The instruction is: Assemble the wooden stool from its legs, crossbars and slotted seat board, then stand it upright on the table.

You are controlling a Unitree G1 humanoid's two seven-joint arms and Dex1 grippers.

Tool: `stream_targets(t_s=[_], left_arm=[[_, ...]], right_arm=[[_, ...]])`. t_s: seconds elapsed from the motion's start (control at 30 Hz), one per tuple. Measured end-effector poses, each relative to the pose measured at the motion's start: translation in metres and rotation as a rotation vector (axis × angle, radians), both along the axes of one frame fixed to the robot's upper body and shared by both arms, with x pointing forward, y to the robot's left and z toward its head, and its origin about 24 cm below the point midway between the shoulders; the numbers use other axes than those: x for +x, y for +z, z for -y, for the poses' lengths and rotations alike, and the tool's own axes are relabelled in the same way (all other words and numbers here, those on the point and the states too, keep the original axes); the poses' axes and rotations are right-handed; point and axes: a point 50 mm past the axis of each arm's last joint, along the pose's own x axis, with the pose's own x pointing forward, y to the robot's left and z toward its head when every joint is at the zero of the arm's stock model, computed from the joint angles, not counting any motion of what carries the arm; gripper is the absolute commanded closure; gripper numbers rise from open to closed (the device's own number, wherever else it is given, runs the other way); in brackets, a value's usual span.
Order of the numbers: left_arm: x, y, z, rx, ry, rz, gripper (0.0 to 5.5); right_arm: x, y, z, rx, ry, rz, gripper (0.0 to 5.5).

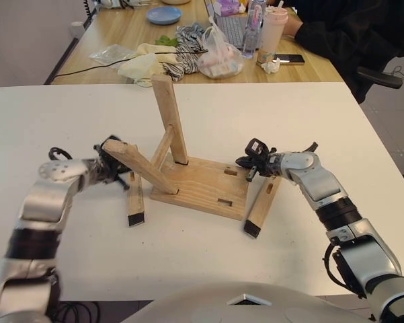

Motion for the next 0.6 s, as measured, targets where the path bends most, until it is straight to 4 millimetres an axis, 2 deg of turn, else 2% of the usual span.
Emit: stream_targets(t_s=[0.13,0.2,0.23,0.3,0.37,0.43,0.5,0.6], left_arm=[[-0.036,0.022,0.011,-0.039,-0.145,-0.09,4.96],[-0.044,0.021,0.021,-0.068,-0.184,-0.12,4.96],[-0.046,0.016,0.026,-0.074,-0.194,-0.138,4.96],[-0.051,-0.01,0.047,-0.14,-0.21,-0.211,4.96],[-0.052,-0.031,0.063,-0.13,-0.207,-0.237,4.96],[-0.038,-0.047,0.075,-0.081,-0.175,-0.191,4.96],[-0.02,-0.051,0.081,-0.053,-0.11,-0.11,4.96],[0.007,-0.052,0.08,-0.008,-0.022,-0.034,4.96]], right_arm=[[-0.004,-0.005,-0.002,-0.038,0.074,-0.046,5.42],[-0.005,-0.006,-0.003,-0.04,0.098,-0.057,5.42],[-0.005,-0.006,-0.003,-0.044,0.102,-0.058,5.42],[-0.006,-0.006,-0.003,-0.044,0.121,-0.065,5.42],[-0.006,-0.006,-0.003,-0.055,0.138,-0.068,5.42],[-0.006,-0.004,0.001,-0.083,0.151,-0.071,5.42],[-0.006,-0.003,0.005,-0.103,0.153,-0.074,5.42],[-0.012,-0.001,0.0,-0.099,0.196,-0.094,5.42]])
